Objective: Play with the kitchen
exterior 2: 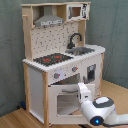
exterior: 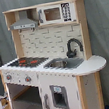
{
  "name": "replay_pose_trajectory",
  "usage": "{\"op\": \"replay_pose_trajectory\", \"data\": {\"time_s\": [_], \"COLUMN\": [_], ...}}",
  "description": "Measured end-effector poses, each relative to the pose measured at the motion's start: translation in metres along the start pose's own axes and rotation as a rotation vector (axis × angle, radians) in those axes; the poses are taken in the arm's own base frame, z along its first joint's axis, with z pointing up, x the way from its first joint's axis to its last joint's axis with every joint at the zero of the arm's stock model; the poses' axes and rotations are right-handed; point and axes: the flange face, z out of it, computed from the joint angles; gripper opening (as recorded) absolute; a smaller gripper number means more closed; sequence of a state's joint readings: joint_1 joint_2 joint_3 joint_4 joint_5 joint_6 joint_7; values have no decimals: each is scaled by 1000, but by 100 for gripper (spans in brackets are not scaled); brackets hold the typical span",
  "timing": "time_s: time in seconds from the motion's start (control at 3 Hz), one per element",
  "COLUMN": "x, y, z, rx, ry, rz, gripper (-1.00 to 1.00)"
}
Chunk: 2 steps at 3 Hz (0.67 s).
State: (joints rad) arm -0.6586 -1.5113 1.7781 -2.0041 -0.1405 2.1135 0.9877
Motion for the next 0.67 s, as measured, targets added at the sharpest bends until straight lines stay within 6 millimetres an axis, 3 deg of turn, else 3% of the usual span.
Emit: {"op": "replay_pose_trajectory", "data": {"time_s": [0.33, 0.67], "x": [-17, -16], "y": [-5, -5], "z": [-17, -33], "rx": [-37, -71], "ry": [-20, -34], "rz": [2, 5], "gripper": [100, 100]}}
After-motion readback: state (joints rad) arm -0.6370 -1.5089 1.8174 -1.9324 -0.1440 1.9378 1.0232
